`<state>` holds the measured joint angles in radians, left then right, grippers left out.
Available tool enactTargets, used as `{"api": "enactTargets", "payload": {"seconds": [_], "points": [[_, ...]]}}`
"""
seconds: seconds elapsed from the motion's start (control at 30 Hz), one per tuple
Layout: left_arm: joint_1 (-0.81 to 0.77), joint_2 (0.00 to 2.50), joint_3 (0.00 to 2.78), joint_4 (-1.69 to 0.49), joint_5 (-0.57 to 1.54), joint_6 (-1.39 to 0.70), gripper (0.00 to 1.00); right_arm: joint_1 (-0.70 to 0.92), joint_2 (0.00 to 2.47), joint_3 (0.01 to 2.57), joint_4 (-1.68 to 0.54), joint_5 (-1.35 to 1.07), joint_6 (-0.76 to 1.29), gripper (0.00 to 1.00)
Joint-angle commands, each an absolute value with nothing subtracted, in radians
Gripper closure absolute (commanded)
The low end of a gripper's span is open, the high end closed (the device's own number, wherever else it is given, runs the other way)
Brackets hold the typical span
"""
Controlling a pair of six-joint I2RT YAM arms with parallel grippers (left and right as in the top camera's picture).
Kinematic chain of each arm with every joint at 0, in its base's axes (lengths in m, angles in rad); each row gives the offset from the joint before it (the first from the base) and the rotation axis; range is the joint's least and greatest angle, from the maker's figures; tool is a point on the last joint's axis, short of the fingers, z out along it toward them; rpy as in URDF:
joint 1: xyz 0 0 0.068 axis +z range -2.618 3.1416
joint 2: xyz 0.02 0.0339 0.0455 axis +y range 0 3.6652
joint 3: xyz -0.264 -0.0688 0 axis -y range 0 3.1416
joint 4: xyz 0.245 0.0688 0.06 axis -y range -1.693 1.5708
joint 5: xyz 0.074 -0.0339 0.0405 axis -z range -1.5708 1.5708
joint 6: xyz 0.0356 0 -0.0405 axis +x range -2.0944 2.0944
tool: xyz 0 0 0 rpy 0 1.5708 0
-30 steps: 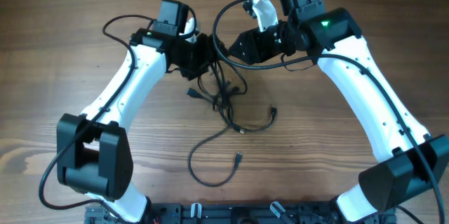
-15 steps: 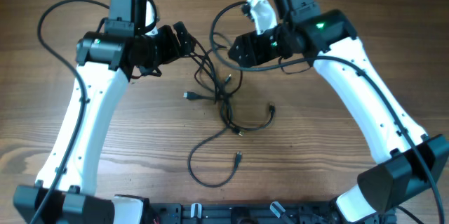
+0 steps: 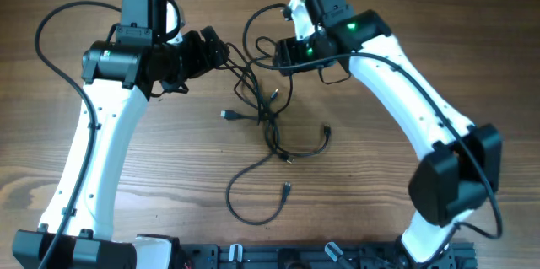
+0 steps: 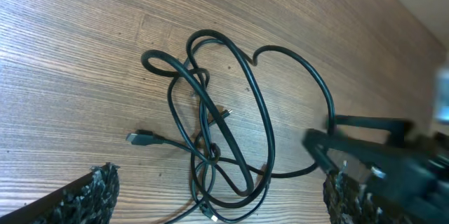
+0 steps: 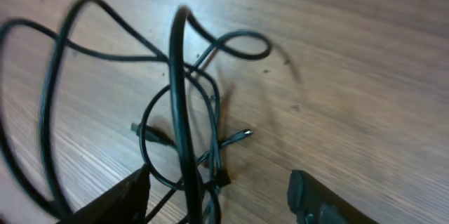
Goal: Untangle cables
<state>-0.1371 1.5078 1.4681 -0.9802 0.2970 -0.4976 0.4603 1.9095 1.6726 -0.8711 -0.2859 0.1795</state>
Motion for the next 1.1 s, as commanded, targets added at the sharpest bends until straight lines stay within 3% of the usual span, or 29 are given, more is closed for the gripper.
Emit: {"api": "enactTargets", "payload": {"seconds": [0.0, 0.03, 0.43, 0.53, 0.6, 0.67, 0.7, 0.73, 0.77, 0.87, 1.07], "points": [[-0.141, 1.515, 1.485, -0.976, 0.31, -0.479, 0.05, 0.467, 1.974, 1.686, -0.873, -0.334, 0.158, 0.8], [-0.148, 1.518, 1.485, -0.973, 0.31, -0.478, 0.05, 0.464, 1.971, 1.687, -0.874, -0.334, 0.158, 0.92], [-0.297, 1.708, 1.485, -0.926, 0.301, -0.589, 0.1, 0.385, 1.832, 1.69, -0.941, -0.316, 0.238, 0.96], [-0.297, 1.76, 1.485, -0.919, 0.293, -0.592, 0.16, 0.379, 1.832, 1.69, -0.947, -0.316, 0.238, 0.96], [-0.298, 1.803, 1.485, -0.908, 0.271, -0.592, 0.22, 0.379, 1.82, 1.694, -0.946, -0.352, 0.235, 0.96], [-0.298, 1.853, 1.485, -0.891, 0.259, -0.592, 0.45, 0.367, 1.786, 1.726, -0.96, -0.396, 0.234, 0.96], [-0.297, 1.875, 1.485, -0.882, 0.251, -0.592, 0.65, 0.355, 1.766, 1.756, -0.976, -0.416, 0.235, 0.96], [-0.298, 1.895, 1.485, -0.87, 0.24, -0.592, 0.78, 0.34, 1.741, 1.805, -1.003, -0.432, 0.233, 0.96], [-0.297, 1.918, 1.485, -0.855, 0.219, -0.592, 0.83, 0.33, 1.721, 1.851, -1.025, -0.446, 0.226, 0.96], [-0.297, 1.952, 1.485, -0.83, 0.186, -0.592, 0.87, 0.318, 1.665, 2.021, -1.104, -0.443, 0.208, 0.96], [-0.297, 1.979, 1.485, -0.809, 0.161, -0.592, 0.86, 0.318, 1.595, 2.332, -1.165, -0.442, 0.213, 0.96]]}}
